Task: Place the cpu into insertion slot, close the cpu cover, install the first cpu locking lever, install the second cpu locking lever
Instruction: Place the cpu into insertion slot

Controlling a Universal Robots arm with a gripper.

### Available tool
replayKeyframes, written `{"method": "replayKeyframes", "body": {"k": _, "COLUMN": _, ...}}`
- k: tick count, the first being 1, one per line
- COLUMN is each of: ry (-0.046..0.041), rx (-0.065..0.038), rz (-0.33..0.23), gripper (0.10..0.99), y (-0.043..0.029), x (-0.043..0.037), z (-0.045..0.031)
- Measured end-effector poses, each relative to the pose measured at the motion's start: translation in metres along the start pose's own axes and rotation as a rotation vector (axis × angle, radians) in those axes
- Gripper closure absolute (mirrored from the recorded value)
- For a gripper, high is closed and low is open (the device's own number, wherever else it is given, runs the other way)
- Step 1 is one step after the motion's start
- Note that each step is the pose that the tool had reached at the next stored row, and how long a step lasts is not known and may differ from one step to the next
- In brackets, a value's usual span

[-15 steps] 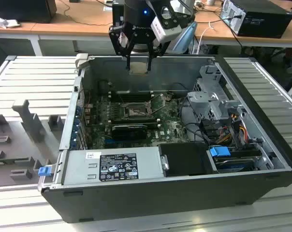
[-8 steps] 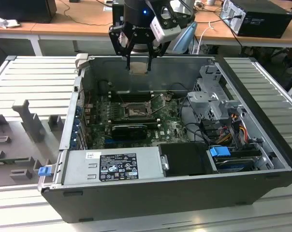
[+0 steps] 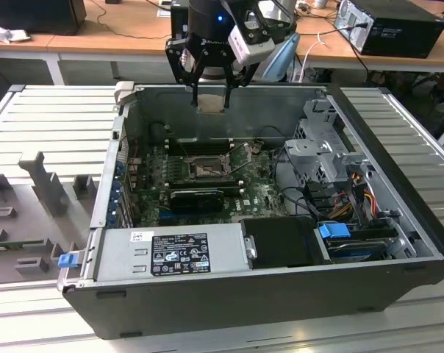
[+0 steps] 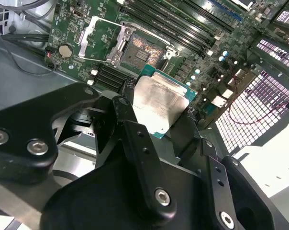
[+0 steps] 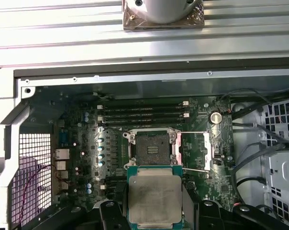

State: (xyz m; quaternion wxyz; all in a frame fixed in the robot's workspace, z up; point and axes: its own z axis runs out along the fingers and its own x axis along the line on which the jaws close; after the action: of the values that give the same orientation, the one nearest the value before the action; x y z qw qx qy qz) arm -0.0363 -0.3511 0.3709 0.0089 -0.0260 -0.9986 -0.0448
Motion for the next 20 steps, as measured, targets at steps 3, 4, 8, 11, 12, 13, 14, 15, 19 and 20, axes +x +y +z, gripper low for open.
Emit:
{"method": "replayKeyframes", "body": {"k": 3, "ry": 0.0001, "rx": 0.0, "rz": 0.0, "gripper": 0.545, "y": 0.0, "x": 0.0, "z": 0.0001}}
{"method": "replayKeyframes", "body": {"k": 4, "ry": 0.0001, "rx": 0.0, "rz": 0.001, "gripper": 0.545, "y": 0.0, "x": 0.0, "z": 0.0001}}
{"method": "replayKeyframes", "body": {"k": 8, "ry": -0.0009, "rx": 0.0, "rz": 0.011, "gripper": 0.545, "y": 0.0, "x": -0.0001, "z": 0.0002}}
{"method": "replayKeyframes", "body": {"k": 11, "ry": -0.0013, "rx": 0.0, "rz": 0.015, "gripper": 0.545, "y": 0.0, "x": -0.0001, "z": 0.0002}}
{"method": "replayKeyframes", "body": {"k": 12, "ry": -0.0014, "rx": -0.001, "rz": 0.017, "gripper": 0.545, "y": 0.0, "x": -0.0001, "z": 0.0002}}
{"method": "replayKeyframes", "body": {"k": 13, "ry": -0.0015, "rx": -0.001, "rz": 0.018, "gripper": 0.545, "y": 0.0, "x": -0.0001, "z": 0.0002}}
{"method": "replayKeyframes", "body": {"k": 14, "ry": -0.0017, "rx": -0.001, "rz": 0.02, "gripper": 0.545, "y": 0.0, "x": 0.0, "z": 0.0001}}
{"method": "replayKeyframes", "body": {"k": 15, "ry": -0.0018, "rx": -0.001, "rz": 0.021, "gripper": 0.545, "y": 0.0, "x": -0.0001, "z": 0.0001}}
{"method": "replayKeyframes", "body": {"k": 19, "ry": -0.0022, "rx": -0.001, "rz": 0.026, "gripper": 0.545, "y": 0.0, "x": -0.0001, "z": 0.0001}}
{"method": "replayKeyframes", "body": {"k": 20, "ry": -0.0024, "rx": -0.001, "rz": 0.027, "gripper": 0.545, "y": 0.0, "x": -0.0001, "z": 0.0001}}
